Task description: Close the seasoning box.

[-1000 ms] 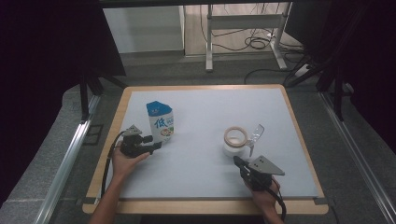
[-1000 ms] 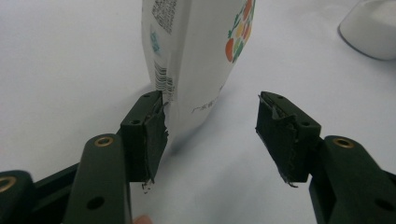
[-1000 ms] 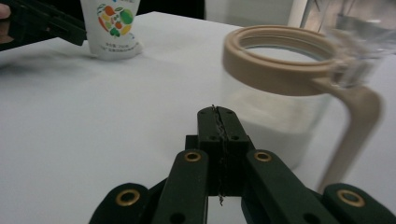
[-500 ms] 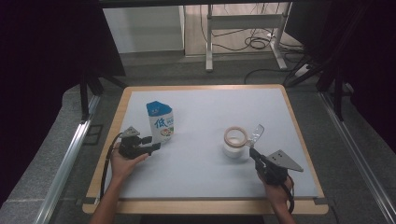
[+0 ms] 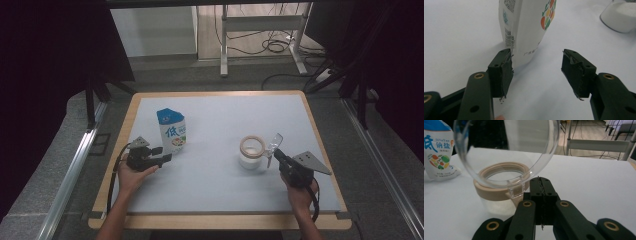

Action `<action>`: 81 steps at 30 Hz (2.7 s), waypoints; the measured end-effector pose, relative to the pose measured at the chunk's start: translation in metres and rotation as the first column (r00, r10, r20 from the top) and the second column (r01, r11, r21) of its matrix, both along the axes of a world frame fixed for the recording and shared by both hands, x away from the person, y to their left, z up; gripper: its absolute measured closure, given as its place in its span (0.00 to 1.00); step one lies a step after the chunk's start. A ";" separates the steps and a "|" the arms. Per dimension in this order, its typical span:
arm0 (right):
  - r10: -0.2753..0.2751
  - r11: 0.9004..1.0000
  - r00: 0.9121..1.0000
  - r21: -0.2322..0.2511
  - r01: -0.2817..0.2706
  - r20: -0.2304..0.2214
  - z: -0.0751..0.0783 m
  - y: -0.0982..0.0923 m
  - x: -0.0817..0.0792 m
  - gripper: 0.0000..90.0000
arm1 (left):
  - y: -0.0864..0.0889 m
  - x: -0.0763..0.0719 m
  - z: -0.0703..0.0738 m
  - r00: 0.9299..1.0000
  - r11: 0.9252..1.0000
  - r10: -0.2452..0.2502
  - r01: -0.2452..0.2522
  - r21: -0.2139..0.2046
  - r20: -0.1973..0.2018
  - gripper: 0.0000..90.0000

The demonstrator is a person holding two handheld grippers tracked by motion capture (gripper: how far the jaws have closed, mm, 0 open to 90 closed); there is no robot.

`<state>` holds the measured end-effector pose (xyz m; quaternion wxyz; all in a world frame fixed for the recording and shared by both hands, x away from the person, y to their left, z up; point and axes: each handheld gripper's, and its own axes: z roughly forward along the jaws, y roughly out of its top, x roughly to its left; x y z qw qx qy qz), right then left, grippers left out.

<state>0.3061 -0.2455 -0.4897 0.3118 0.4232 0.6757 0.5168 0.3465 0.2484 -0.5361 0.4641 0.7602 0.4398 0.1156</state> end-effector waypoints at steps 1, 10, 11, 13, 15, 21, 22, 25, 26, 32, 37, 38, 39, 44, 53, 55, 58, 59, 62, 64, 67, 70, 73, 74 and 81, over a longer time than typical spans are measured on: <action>-0.006 1.000 1.000 0.002 0.006 0.001 0.000 0.000 0.001 1.00 | 0.000 0.000 0.000 1.000 1.000 0.000 0.000 -0.001 0.000 0.46; -0.016 1.000 1.000 0.015 0.016 0.027 0.008 0.001 0.006 1.00 | -0.002 -0.001 0.000 1.000 1.000 -0.010 0.010 -0.004 -0.001 0.46; -0.015 1.000 1.000 0.018 0.015 0.026 0.009 0.002 0.006 1.00 | -0.002 -0.001 0.000 1.000 1.000 -0.010 0.010 -0.005 -0.001 0.46; -0.013 1.000 1.000 0.019 0.013 0.027 0.009 0.003 0.007 1.00 | -0.002 -0.001 0.000 1.000 1.000 -0.011 0.011 -0.007 -0.003 0.46; -0.008 1.000 1.000 0.015 0.008 0.027 0.010 0.004 0.007 1.00 | -0.002 -0.001 0.000 1.000 1.000 -0.014 0.014 -0.008 -0.004 0.46; -0.002 1.000 1.000 0.011 0.002 0.030 0.010 0.006 0.007 1.00 | -0.004 -0.001 -0.002 1.000 1.000 -0.018 0.018 0.007 -0.005 0.46; -0.002 1.000 1.000 0.012 0.001 0.030 0.010 0.007 0.007 1.00 | -0.004 -0.001 -0.002 1.000 1.000 -0.019 0.019 0.008 -0.007 0.46; 0.003 1.000 1.000 0.009 -0.004 0.031 0.011 0.009 0.007 1.00 | -0.004 -0.001 -0.002 1.000 1.000 -0.021 0.021 0.008 -0.009 0.46; 0.007 1.000 0.999 0.009 -0.007 0.031 0.011 0.010 0.007 1.00 | -0.004 -0.001 -0.002 1.000 1.000 -0.020 0.021 0.007 -0.010 0.46; 0.041 0.999 0.999 0.009 -0.041 0.020 0.013 0.020 0.009 1.00 | -0.004 -0.002 -0.001 1.000 1.000 -0.016 0.016 0.000 -0.007 0.46; 0.101 0.995 0.995 -0.009 -0.101 0.019 0.014 0.034 0.012 1.00 | -0.004 -0.002 -0.001 1.000 1.000 -0.016 0.016 -0.003 -0.010 0.46; 0.109 0.994 0.994 -0.015 -0.108 0.019 0.014 0.036 0.011 1.00 | -0.004 -0.002 -0.001 1.000 1.000 -0.016 0.016 -0.005 -0.010 0.46; 0.116 0.993 0.993 -0.015 -0.115 0.018 0.014 0.037 0.011 1.00 | -0.004 -0.002 -0.001 1.000 1.000 -0.016 0.016 -0.005 -0.010 0.46; 0.131 0.991 0.991 -0.004 -0.131 0.019 0.016 0.034 0.010 1.00 | -0.005 -0.002 -0.002 1.000 1.000 -0.016 0.016 -0.004 -0.011 0.46; 0.090 0.996 0.996 0.012 -0.091 0.024 0.019 0.011 0.008 0.99 | -0.004 -0.002 -0.002 1.000 1.000 -0.017 0.017 -0.005 -0.014 0.46; 0.078 0.997 0.997 0.016 -0.078 0.017 0.018 0.003 0.008 0.99 | -0.004 -0.002 -0.002 1.000 1.000 -0.016 0.016 -0.005 -0.014 0.46; 0.070 0.998 0.997 0.002 -0.070 -0.016 0.014 -0.009 0.011 0.98 | -0.003 -0.002 -0.002 1.000 1.000 -0.017 0.017 -0.007 -0.014 0.46; 0.065 0.998 0.997 -0.001 -0.065 -0.032 0.011 -0.013 0.013 0.98 | -0.003 -0.002 -0.002 1.000 1.000 -0.017 0.017 -0.007 -0.014 0.46; 0.053 0.999 0.997 -0.008 -0.053 -0.064 0.004 -0.022 0.018 0.98 | -0.003 -0.002 -0.002 1.000 1.000 -0.018 0.018 -0.006 -0.015 0.46; 0.043 0.999 0.995 -0.012 -0.044 -0.087 -0.002 -0.028 0.022 0.97 | -0.003 -0.002 -0.002 1.000 1.000 -0.018 0.018 -0.007 -0.016 0.46; 0.047 0.998 0.990 -0.029 -0.051 -0.132 -0.010 -0.034 0.028 0.91 | -0.002 -0.002 -0.003 1.000 1.000 -0.017 0.017 -0.008 -0.018 0.46; 0.040 0.997 0.985 -0.056 -0.050 -0.165 -0.015 -0.038 0.032 0.78 | -0.002 -0.002 -0.003 1.000 1.000 -0.019 0.019 -0.005 -0.019 0.46; 0.028 0.994 0.981 -0.099 -0.048 -0.193 -0.020 -0.039 0.036 0.67 | -0.003 -0.002 -0.004 1.000 1.000 -0.020 0.020 -0.005 -0.021 0.46; 0.027 0.992 0.979 -0.112 -0.051 -0.202 -0.022 -0.039 0.037 0.64 | -0.003 -0.002 -0.004 1.000 1.000 -0.021 0.021 -0.005 -0.021 0.46; 0.009 0.987 0.966 -0.154 -0.051 -0.260 -0.032 -0.043 0.042 0.52 | -0.003 -0.003 -0.004 0.999 1.000 -0.023 0.022 -0.005 -0.025 0.46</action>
